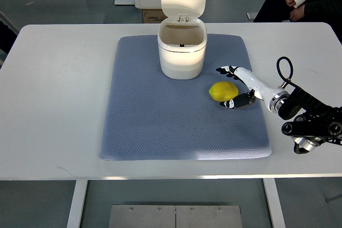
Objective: Put lemon in trash with right hand
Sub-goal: 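Close the right hand's fingers around the yellow lemon, then lift the lemon with the right hand and raise it above the table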
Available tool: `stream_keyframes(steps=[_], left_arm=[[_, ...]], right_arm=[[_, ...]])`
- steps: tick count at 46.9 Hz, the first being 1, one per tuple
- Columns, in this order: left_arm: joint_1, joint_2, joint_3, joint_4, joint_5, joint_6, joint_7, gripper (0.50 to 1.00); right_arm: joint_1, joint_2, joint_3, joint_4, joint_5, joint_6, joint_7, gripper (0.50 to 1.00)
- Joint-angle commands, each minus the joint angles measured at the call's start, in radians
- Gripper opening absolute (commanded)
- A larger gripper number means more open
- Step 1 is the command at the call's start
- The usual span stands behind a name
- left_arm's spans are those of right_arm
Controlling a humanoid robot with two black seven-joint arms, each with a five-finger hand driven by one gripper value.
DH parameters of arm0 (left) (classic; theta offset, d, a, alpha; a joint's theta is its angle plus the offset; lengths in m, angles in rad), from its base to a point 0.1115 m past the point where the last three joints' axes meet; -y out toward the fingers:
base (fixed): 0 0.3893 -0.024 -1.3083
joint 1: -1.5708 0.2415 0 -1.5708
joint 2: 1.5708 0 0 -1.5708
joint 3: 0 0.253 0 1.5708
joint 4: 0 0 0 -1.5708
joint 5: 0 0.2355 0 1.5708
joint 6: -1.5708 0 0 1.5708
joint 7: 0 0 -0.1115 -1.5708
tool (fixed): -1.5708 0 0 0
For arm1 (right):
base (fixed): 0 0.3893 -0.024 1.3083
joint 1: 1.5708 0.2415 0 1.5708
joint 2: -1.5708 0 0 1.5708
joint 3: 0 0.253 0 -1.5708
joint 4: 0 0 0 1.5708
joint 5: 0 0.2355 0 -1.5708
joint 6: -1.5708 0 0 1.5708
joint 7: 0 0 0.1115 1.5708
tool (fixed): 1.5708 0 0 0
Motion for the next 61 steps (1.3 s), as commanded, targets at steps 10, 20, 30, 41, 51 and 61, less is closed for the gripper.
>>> stream_keyframes(steps=[10, 20, 30, 41, 51, 61], left_arm=[[0.000, 0.000, 0.000, 0.000, -0.001, 0.000, 0.000, 1.000], [0.000, 0.000, 0.000, 0.000, -0.001, 0.000, 0.000, 1.000], [0.000, 0.000, 0.000, 0.000, 0.000, 0.000, 0.000, 1.000], [0.000, 0.000, 0.000, 0.000, -0.001, 0.000, 0.000, 1.000], [0.000, 0.000, 0.000, 0.000, 0.000, 0.000, 0.000, 1.000], [0.000, 0.000, 0.000, 0.000, 0.000, 0.000, 0.000, 1.000]], right_arm=[[0.000, 0.010, 0.000, -0.001, 0.023, 0.000, -0.009, 0.809], [0.000, 0.019, -0.010, -0.003, 0.023, 0.003, -0.009, 0.632], [0.018, 0.016, -0.017, 0.000, 0.028, 0.003, -0.011, 0.500], [0.041, -0.010, -0.023, 0.008, 0.048, 0.002, -0.013, 0.500], [0.063, -0.074, -0.025, 0.017, 0.048, 0.005, -0.009, 0.500], [0.095, -0.243, -0.016, 0.023, 0.042, 0.092, 0.006, 0.500]])
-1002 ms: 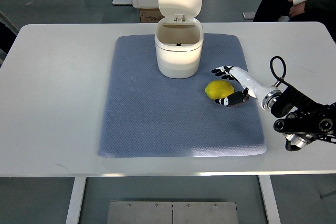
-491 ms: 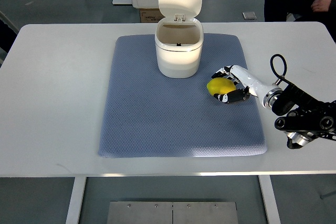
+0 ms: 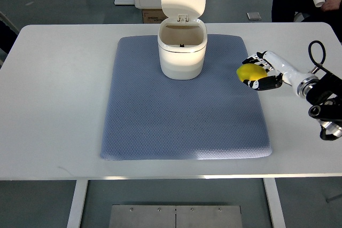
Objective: Put lemon in trash with right hand
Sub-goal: 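Lift the lemon with the right hand and raise it above the table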
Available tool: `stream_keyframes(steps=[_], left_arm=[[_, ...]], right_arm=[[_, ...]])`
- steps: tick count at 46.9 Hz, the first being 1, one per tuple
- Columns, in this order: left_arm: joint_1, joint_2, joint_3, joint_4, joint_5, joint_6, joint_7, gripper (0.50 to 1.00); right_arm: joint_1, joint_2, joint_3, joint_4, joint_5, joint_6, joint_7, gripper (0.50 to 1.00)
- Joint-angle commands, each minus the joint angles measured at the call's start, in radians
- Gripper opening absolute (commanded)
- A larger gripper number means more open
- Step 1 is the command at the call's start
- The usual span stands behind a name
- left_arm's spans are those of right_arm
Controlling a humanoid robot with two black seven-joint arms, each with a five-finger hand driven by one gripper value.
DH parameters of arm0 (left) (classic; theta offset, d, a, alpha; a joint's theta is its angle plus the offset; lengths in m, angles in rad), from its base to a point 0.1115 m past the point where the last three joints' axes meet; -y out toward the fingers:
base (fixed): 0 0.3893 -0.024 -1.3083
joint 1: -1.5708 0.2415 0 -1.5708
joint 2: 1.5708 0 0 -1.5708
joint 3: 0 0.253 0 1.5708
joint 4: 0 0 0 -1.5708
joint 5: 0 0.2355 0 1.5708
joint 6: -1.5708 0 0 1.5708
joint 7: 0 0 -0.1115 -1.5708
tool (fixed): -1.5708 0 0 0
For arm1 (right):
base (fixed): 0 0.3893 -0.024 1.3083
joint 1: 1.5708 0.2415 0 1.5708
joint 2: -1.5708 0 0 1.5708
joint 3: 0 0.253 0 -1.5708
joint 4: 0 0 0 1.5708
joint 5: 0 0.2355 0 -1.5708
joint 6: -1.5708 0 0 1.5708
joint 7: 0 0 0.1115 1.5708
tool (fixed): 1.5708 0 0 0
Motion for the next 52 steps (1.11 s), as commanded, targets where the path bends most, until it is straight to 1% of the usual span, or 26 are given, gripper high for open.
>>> stream_keyframes(steps=[1, 7, 13, 16, 20, 24, 29, 33, 41, 52], left_arm=[[0.000, 0.000, 0.000, 0.000, 0.000, 0.000, 0.000, 1.000], [0.000, 0.000, 0.000, 0.000, -0.002, 0.000, 0.000, 1.000], [0.000, 0.000, 0.000, 0.000, 0.000, 0.000, 0.000, 1.000], [0.000, 0.000, 0.000, 0.000, 0.000, 0.000, 0.000, 1.000], [0.000, 0.000, 0.000, 0.000, 0.000, 0.000, 0.000, 1.000], [0.000, 0.000, 0.000, 0.000, 0.000, 0.000, 0.000, 1.000], [0.000, 0.000, 0.000, 0.000, 0.000, 0.000, 0.000, 1.000], [0.000, 0.000, 0.000, 0.000, 0.000, 0.000, 0.000, 1.000], [0.000, 0.000, 0.000, 0.000, 0.000, 0.000, 0.000, 1.000], [0.000, 0.000, 0.000, 0.000, 0.000, 0.000, 0.000, 1.000]], right_arm=[[0.016, -0.059, 0.006, -0.001, -0.002, 0.040, 0.008, 0.500], [0.057, -0.151, 0.009, -0.016, -0.001, 0.114, 0.036, 0.500], [0.100, -0.225, 0.040, -0.061, 0.001, 0.212, 0.037, 0.500], [0.105, -0.245, 0.071, -0.084, 0.001, 0.250, 0.037, 0.500], [0.105, -0.254, 0.106, -0.085, 0.001, 0.277, 0.031, 0.500], [0.113, -0.255, 0.123, -0.084, 0.001, 0.280, 0.025, 0.500], [0.137, -0.228, 0.125, -0.079, 0.002, 0.280, 0.010, 0.500], [0.162, -0.156, 0.125, -0.081, 0.004, 0.278, -0.016, 0.500], [0.211, -0.044, 0.125, -0.090, 0.054, 0.278, -0.044, 0.500], [0.229, 0.160, 0.125, -0.194, 0.120, 0.278, -0.061, 0.500]])
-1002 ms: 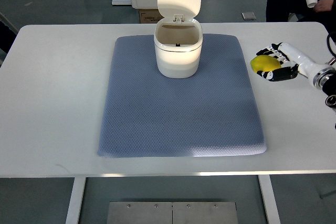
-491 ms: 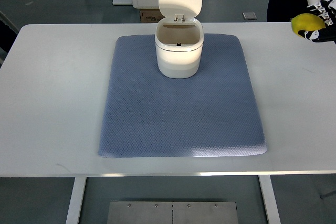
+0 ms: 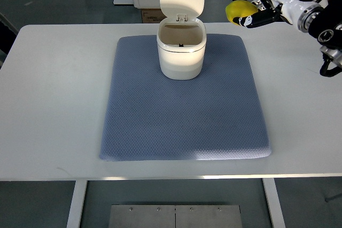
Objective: Put lemon in trash with right hand
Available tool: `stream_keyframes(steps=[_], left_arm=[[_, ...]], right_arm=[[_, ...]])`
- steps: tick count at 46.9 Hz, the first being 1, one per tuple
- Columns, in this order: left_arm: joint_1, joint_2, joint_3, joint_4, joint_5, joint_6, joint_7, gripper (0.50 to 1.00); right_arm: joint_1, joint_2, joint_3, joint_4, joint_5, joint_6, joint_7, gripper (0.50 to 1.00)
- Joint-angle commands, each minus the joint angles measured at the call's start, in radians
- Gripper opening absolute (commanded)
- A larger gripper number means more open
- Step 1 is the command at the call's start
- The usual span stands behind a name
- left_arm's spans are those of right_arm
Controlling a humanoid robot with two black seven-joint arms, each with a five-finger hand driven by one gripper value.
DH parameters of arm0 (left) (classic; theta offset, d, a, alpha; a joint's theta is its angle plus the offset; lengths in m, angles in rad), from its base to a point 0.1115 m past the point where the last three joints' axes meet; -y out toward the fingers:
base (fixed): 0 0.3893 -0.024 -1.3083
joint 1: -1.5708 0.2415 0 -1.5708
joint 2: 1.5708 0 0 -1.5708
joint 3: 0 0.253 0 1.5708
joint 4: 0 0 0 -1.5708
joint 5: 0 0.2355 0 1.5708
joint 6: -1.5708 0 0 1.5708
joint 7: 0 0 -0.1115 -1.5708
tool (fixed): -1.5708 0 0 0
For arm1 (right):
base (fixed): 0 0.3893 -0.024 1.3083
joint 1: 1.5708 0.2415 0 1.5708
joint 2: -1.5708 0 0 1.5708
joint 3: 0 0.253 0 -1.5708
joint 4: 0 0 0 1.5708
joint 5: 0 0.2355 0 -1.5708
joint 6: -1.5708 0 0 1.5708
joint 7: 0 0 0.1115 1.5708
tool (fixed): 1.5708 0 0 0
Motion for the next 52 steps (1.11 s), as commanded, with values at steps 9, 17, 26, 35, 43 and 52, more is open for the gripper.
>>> stream_keyframes(steps=[9, 17, 26, 35, 43, 52], left_arm=[[0.000, 0.000, 0.000, 0.000, -0.002, 0.000, 0.000, 1.000], [0.000, 0.000, 0.000, 0.000, 0.000, 0.000, 0.000, 1.000], [0.000, 0.000, 0.000, 0.000, 0.000, 0.000, 0.000, 1.000], [0.000, 0.000, 0.000, 0.000, 0.000, 0.000, 0.000, 1.000], [0.000, 0.000, 0.000, 0.000, 0.000, 0.000, 0.000, 1.000], [0.000, 0.000, 0.000, 0.000, 0.000, 0.000, 0.000, 1.000]], right_arm=[[-0.007, 0.180, 0.000, -0.114, 0.011, 0.000, -0.030, 0.500], [-0.009, 0.278, -0.006, -0.186, 0.051, 0.005, -0.037, 0.500], [-0.015, 0.333, -0.005, -0.254, 0.054, 0.022, -0.042, 0.500], [-0.036, 0.338, -0.003, -0.254, 0.054, 0.020, -0.037, 0.648], [-0.033, 0.369, 0.000, -0.254, 0.053, 0.020, -0.039, 0.989], [-0.027, 0.390, 0.000, -0.251, 0.052, 0.020, -0.039, 1.000]])
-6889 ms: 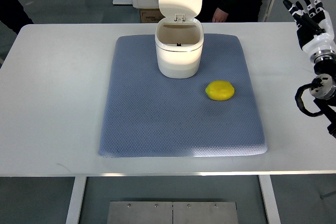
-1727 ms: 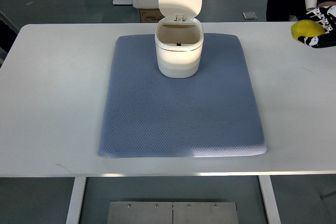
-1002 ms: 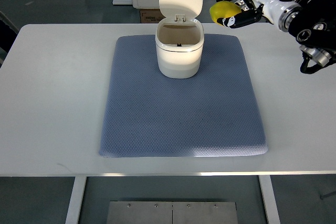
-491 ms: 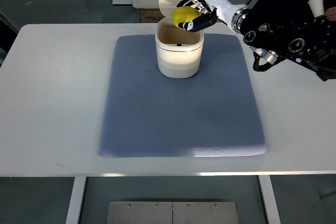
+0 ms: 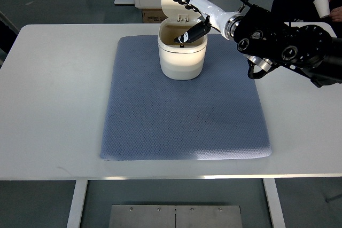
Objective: Put lemon in trash with right hand
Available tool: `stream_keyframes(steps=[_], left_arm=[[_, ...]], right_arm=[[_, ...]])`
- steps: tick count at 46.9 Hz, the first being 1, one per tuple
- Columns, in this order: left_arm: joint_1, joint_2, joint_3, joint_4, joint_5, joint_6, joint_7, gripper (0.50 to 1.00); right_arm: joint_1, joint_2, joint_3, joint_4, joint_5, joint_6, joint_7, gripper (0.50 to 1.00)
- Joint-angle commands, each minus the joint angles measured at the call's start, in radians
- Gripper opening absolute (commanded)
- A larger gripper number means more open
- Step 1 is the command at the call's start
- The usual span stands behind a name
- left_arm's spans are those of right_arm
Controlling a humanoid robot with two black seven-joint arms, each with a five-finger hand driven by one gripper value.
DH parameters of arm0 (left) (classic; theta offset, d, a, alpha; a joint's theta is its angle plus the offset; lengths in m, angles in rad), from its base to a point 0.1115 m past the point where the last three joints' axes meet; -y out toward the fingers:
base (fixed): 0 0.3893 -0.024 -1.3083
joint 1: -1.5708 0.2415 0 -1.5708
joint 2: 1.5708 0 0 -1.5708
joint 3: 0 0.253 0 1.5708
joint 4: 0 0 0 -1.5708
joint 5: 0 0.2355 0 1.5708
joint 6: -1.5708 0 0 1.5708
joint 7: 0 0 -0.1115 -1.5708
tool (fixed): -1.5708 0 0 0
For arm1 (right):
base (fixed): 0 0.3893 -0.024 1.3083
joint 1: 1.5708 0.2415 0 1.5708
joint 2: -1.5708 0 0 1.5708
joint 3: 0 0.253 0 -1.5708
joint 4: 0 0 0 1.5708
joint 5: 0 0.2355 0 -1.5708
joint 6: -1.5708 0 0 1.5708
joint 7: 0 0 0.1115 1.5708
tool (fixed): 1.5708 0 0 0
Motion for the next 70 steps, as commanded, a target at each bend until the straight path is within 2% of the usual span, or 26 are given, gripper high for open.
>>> stream_keyframes(steps=[1, 13, 32, 42, 48, 57, 63, 70], left_arm=[[0.000, 0.000, 0.000, 0.000, 0.000, 0.000, 0.000, 1.000], [0.000, 0.000, 0.000, 0.000, -0.001, 0.000, 0.000, 1.000], [0.000, 0.000, 0.000, 0.000, 0.000, 0.000, 0.000, 1.000], [0.000, 0.000, 0.000, 0.000, 0.000, 0.000, 0.000, 1.000], [0.000, 0.000, 0.000, 0.000, -0.001, 0.000, 0.000, 1.000], [0.000, 0.000, 0.000, 0.000, -0.001, 0.000, 0.000, 1.000], [0.000, 0.000, 0.000, 0.000, 0.000, 0.000, 0.000, 1.000], [0.000, 0.000, 0.000, 0.000, 0.000, 0.000, 0.000, 1.000]], right_arm=[[0.004, 0.007, 0.000, 0.001, 0.000, 0.000, 0.000, 1.000], [0.036, -0.020, 0.000, 0.040, 0.001, 0.000, -0.002, 1.000], [0.143, -0.230, 0.003, 0.327, 0.003, -0.004, 0.001, 1.000], [0.116, -0.349, 0.047, 0.346, 0.003, -0.006, 0.000, 1.000], [0.036, -0.435, 0.115, 0.344, 0.004, -0.006, 0.000, 1.000], [-0.203, -0.550, 0.346, 0.338, 0.038, -0.006, 0.000, 1.000], [-0.376, -0.550, 0.518, 0.304, 0.106, -0.024, 0.009, 1.000], [-0.576, -0.483, 0.763, 0.248, 0.149, -0.036, 0.024, 1.000]])
